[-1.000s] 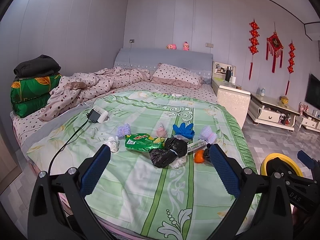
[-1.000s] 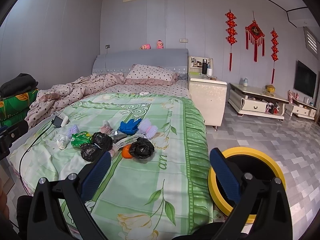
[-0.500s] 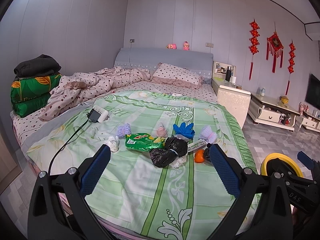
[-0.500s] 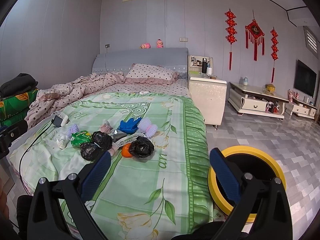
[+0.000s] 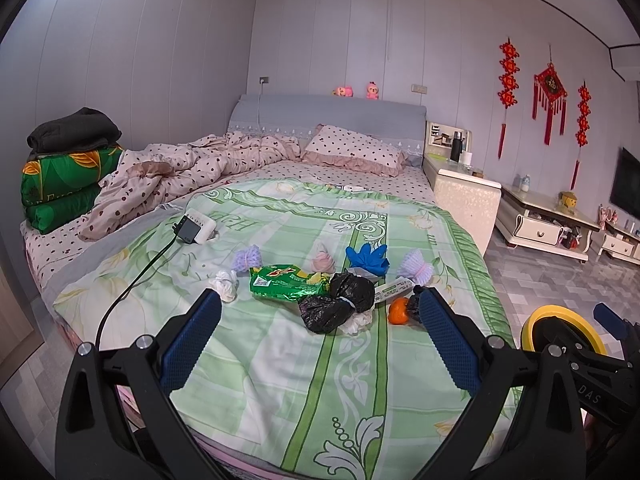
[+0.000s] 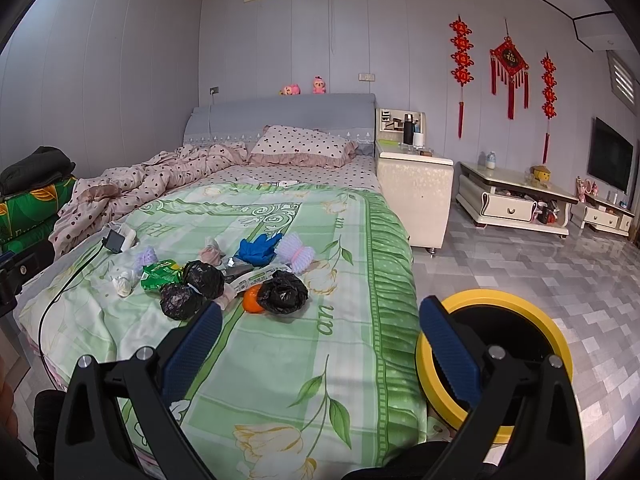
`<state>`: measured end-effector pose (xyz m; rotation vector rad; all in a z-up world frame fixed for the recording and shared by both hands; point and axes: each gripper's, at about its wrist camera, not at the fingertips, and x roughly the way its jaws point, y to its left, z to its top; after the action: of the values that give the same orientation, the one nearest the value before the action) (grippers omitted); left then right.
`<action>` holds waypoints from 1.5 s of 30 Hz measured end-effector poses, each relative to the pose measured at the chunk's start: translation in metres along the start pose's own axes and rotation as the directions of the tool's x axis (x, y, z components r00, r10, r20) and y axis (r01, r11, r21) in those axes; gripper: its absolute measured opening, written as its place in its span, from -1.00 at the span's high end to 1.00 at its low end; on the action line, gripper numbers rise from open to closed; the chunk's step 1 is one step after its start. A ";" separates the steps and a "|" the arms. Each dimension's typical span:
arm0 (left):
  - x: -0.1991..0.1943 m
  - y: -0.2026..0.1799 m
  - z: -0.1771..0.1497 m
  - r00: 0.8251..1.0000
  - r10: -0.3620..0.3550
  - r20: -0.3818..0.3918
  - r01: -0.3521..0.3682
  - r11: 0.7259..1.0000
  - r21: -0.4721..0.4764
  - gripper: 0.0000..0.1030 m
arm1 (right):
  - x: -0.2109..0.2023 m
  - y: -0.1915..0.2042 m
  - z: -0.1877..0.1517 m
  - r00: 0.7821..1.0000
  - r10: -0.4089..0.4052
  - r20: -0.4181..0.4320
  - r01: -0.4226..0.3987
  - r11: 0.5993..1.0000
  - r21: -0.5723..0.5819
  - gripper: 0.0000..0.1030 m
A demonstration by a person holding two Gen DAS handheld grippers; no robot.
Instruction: Collect trash
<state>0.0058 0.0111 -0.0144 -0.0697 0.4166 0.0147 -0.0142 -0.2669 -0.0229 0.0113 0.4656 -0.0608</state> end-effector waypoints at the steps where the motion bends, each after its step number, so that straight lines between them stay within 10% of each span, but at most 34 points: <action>1: 0.000 0.000 0.000 1.000 0.000 0.000 0.000 1.000 0.000 -0.84 | 0.000 0.000 0.000 1.000 0.000 -0.001 0.000 1.000 0.000 -0.85; 45: 0.055 0.020 -0.004 0.993 -0.033 -0.113 0.029 0.999 -0.033 -0.84 | 0.043 -0.010 -0.003 0.995 0.063 -0.083 -0.068 0.996 -0.061 -0.85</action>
<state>0.0538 0.0307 -0.0419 -0.1084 0.5286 -0.0134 0.0225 -0.2791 -0.0451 -0.0338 0.5473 0.0189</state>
